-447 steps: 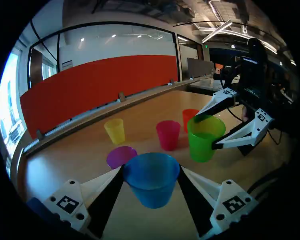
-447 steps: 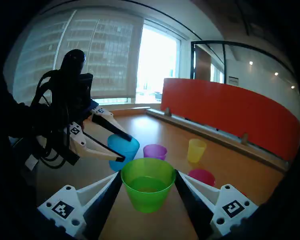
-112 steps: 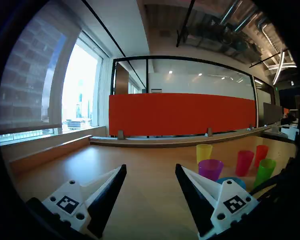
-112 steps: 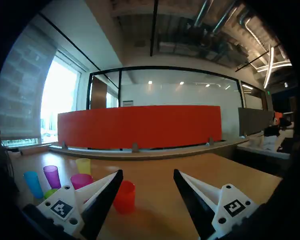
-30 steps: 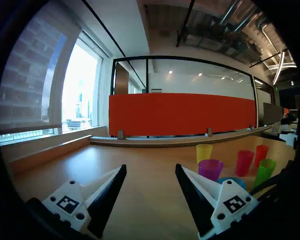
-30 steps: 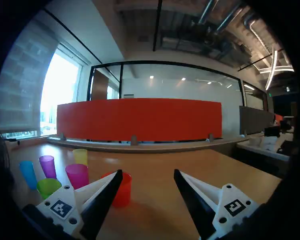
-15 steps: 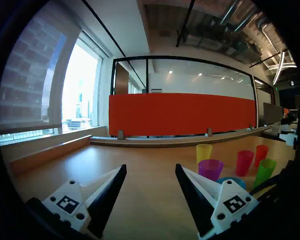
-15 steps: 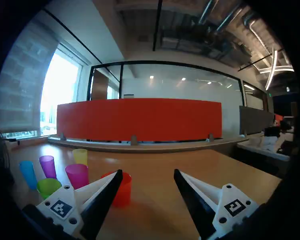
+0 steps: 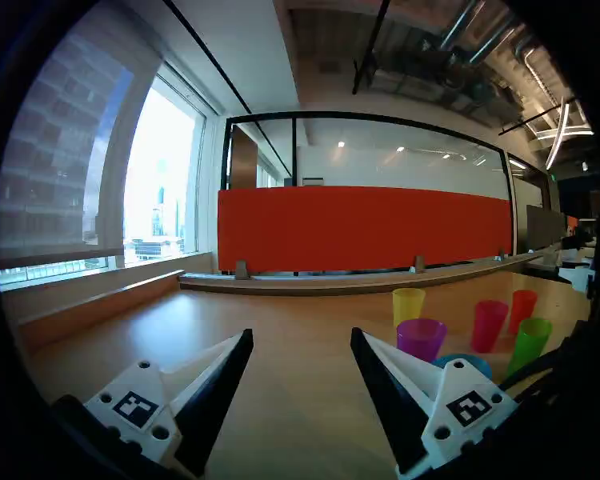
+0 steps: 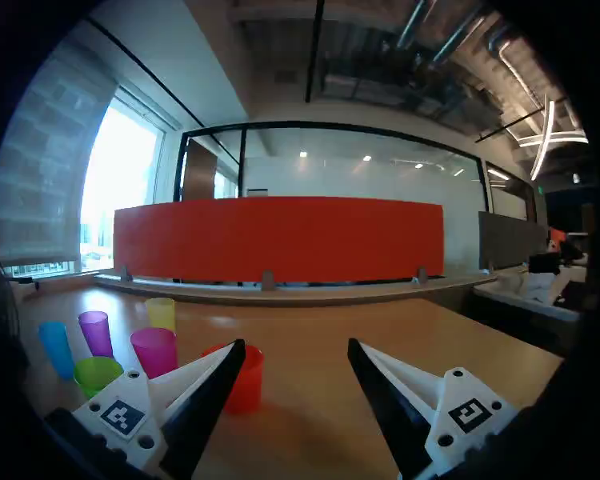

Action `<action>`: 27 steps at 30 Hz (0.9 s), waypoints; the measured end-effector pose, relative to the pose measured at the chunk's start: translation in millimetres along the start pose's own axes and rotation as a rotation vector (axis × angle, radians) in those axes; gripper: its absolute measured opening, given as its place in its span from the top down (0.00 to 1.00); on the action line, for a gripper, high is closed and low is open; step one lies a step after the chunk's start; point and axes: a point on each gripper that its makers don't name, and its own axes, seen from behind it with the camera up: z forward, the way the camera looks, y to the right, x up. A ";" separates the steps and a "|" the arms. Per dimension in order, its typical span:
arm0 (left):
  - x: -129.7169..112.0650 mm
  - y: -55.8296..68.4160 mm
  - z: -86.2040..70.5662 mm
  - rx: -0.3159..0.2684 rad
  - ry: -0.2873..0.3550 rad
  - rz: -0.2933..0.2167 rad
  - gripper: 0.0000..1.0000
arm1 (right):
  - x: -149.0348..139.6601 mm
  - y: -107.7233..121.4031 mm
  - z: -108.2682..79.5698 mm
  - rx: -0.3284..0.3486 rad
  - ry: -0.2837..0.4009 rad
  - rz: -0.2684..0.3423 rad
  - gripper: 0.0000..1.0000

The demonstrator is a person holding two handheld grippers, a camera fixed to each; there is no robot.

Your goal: Pour water

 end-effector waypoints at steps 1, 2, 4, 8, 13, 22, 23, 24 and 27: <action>0.3 0.0 0.0 0.000 0.000 0.000 0.10 | 0.0 -0.1 0.0 0.000 0.000 0.000 0.01; 0.5 0.0 0.1 0.000 0.000 0.000 0.10 | 0.0 -0.2 0.0 0.000 0.000 0.000 0.00; 1.0 0.0 0.1 0.000 0.000 0.000 0.10 | 0.0 -0.3 -0.1 0.000 0.000 0.000 0.01; 1.6 -0.5 0.1 0.000 0.000 0.000 0.10 | -0.1 -0.3 -0.1 0.000 0.000 0.000 0.00; 2.7 -0.8 -0.3 0.000 -0.001 0.000 0.10 | -0.1 -0.8 0.0 0.000 0.000 0.000 0.01; 4.0 -1.4 -0.6 0.000 -0.002 -0.002 0.10 | -0.4 -0.7 -0.5 0.000 0.000 0.000 0.01; 4.0 -1.4 -0.6 0.000 -0.002 -0.002 0.10 | -0.4 -0.6 -0.3 0.000 0.000 0.000 0.01; 3.9 -1.4 -0.5 0.000 -0.002 -0.002 0.10 | -0.4 -0.6 -0.3 0.000 0.000 0.000 0.00; 3.7 -1.3 -0.1 -0.001 -0.002 -0.001 0.10 | -0.5 -0.7 -0.1 0.000 0.000 0.000 0.01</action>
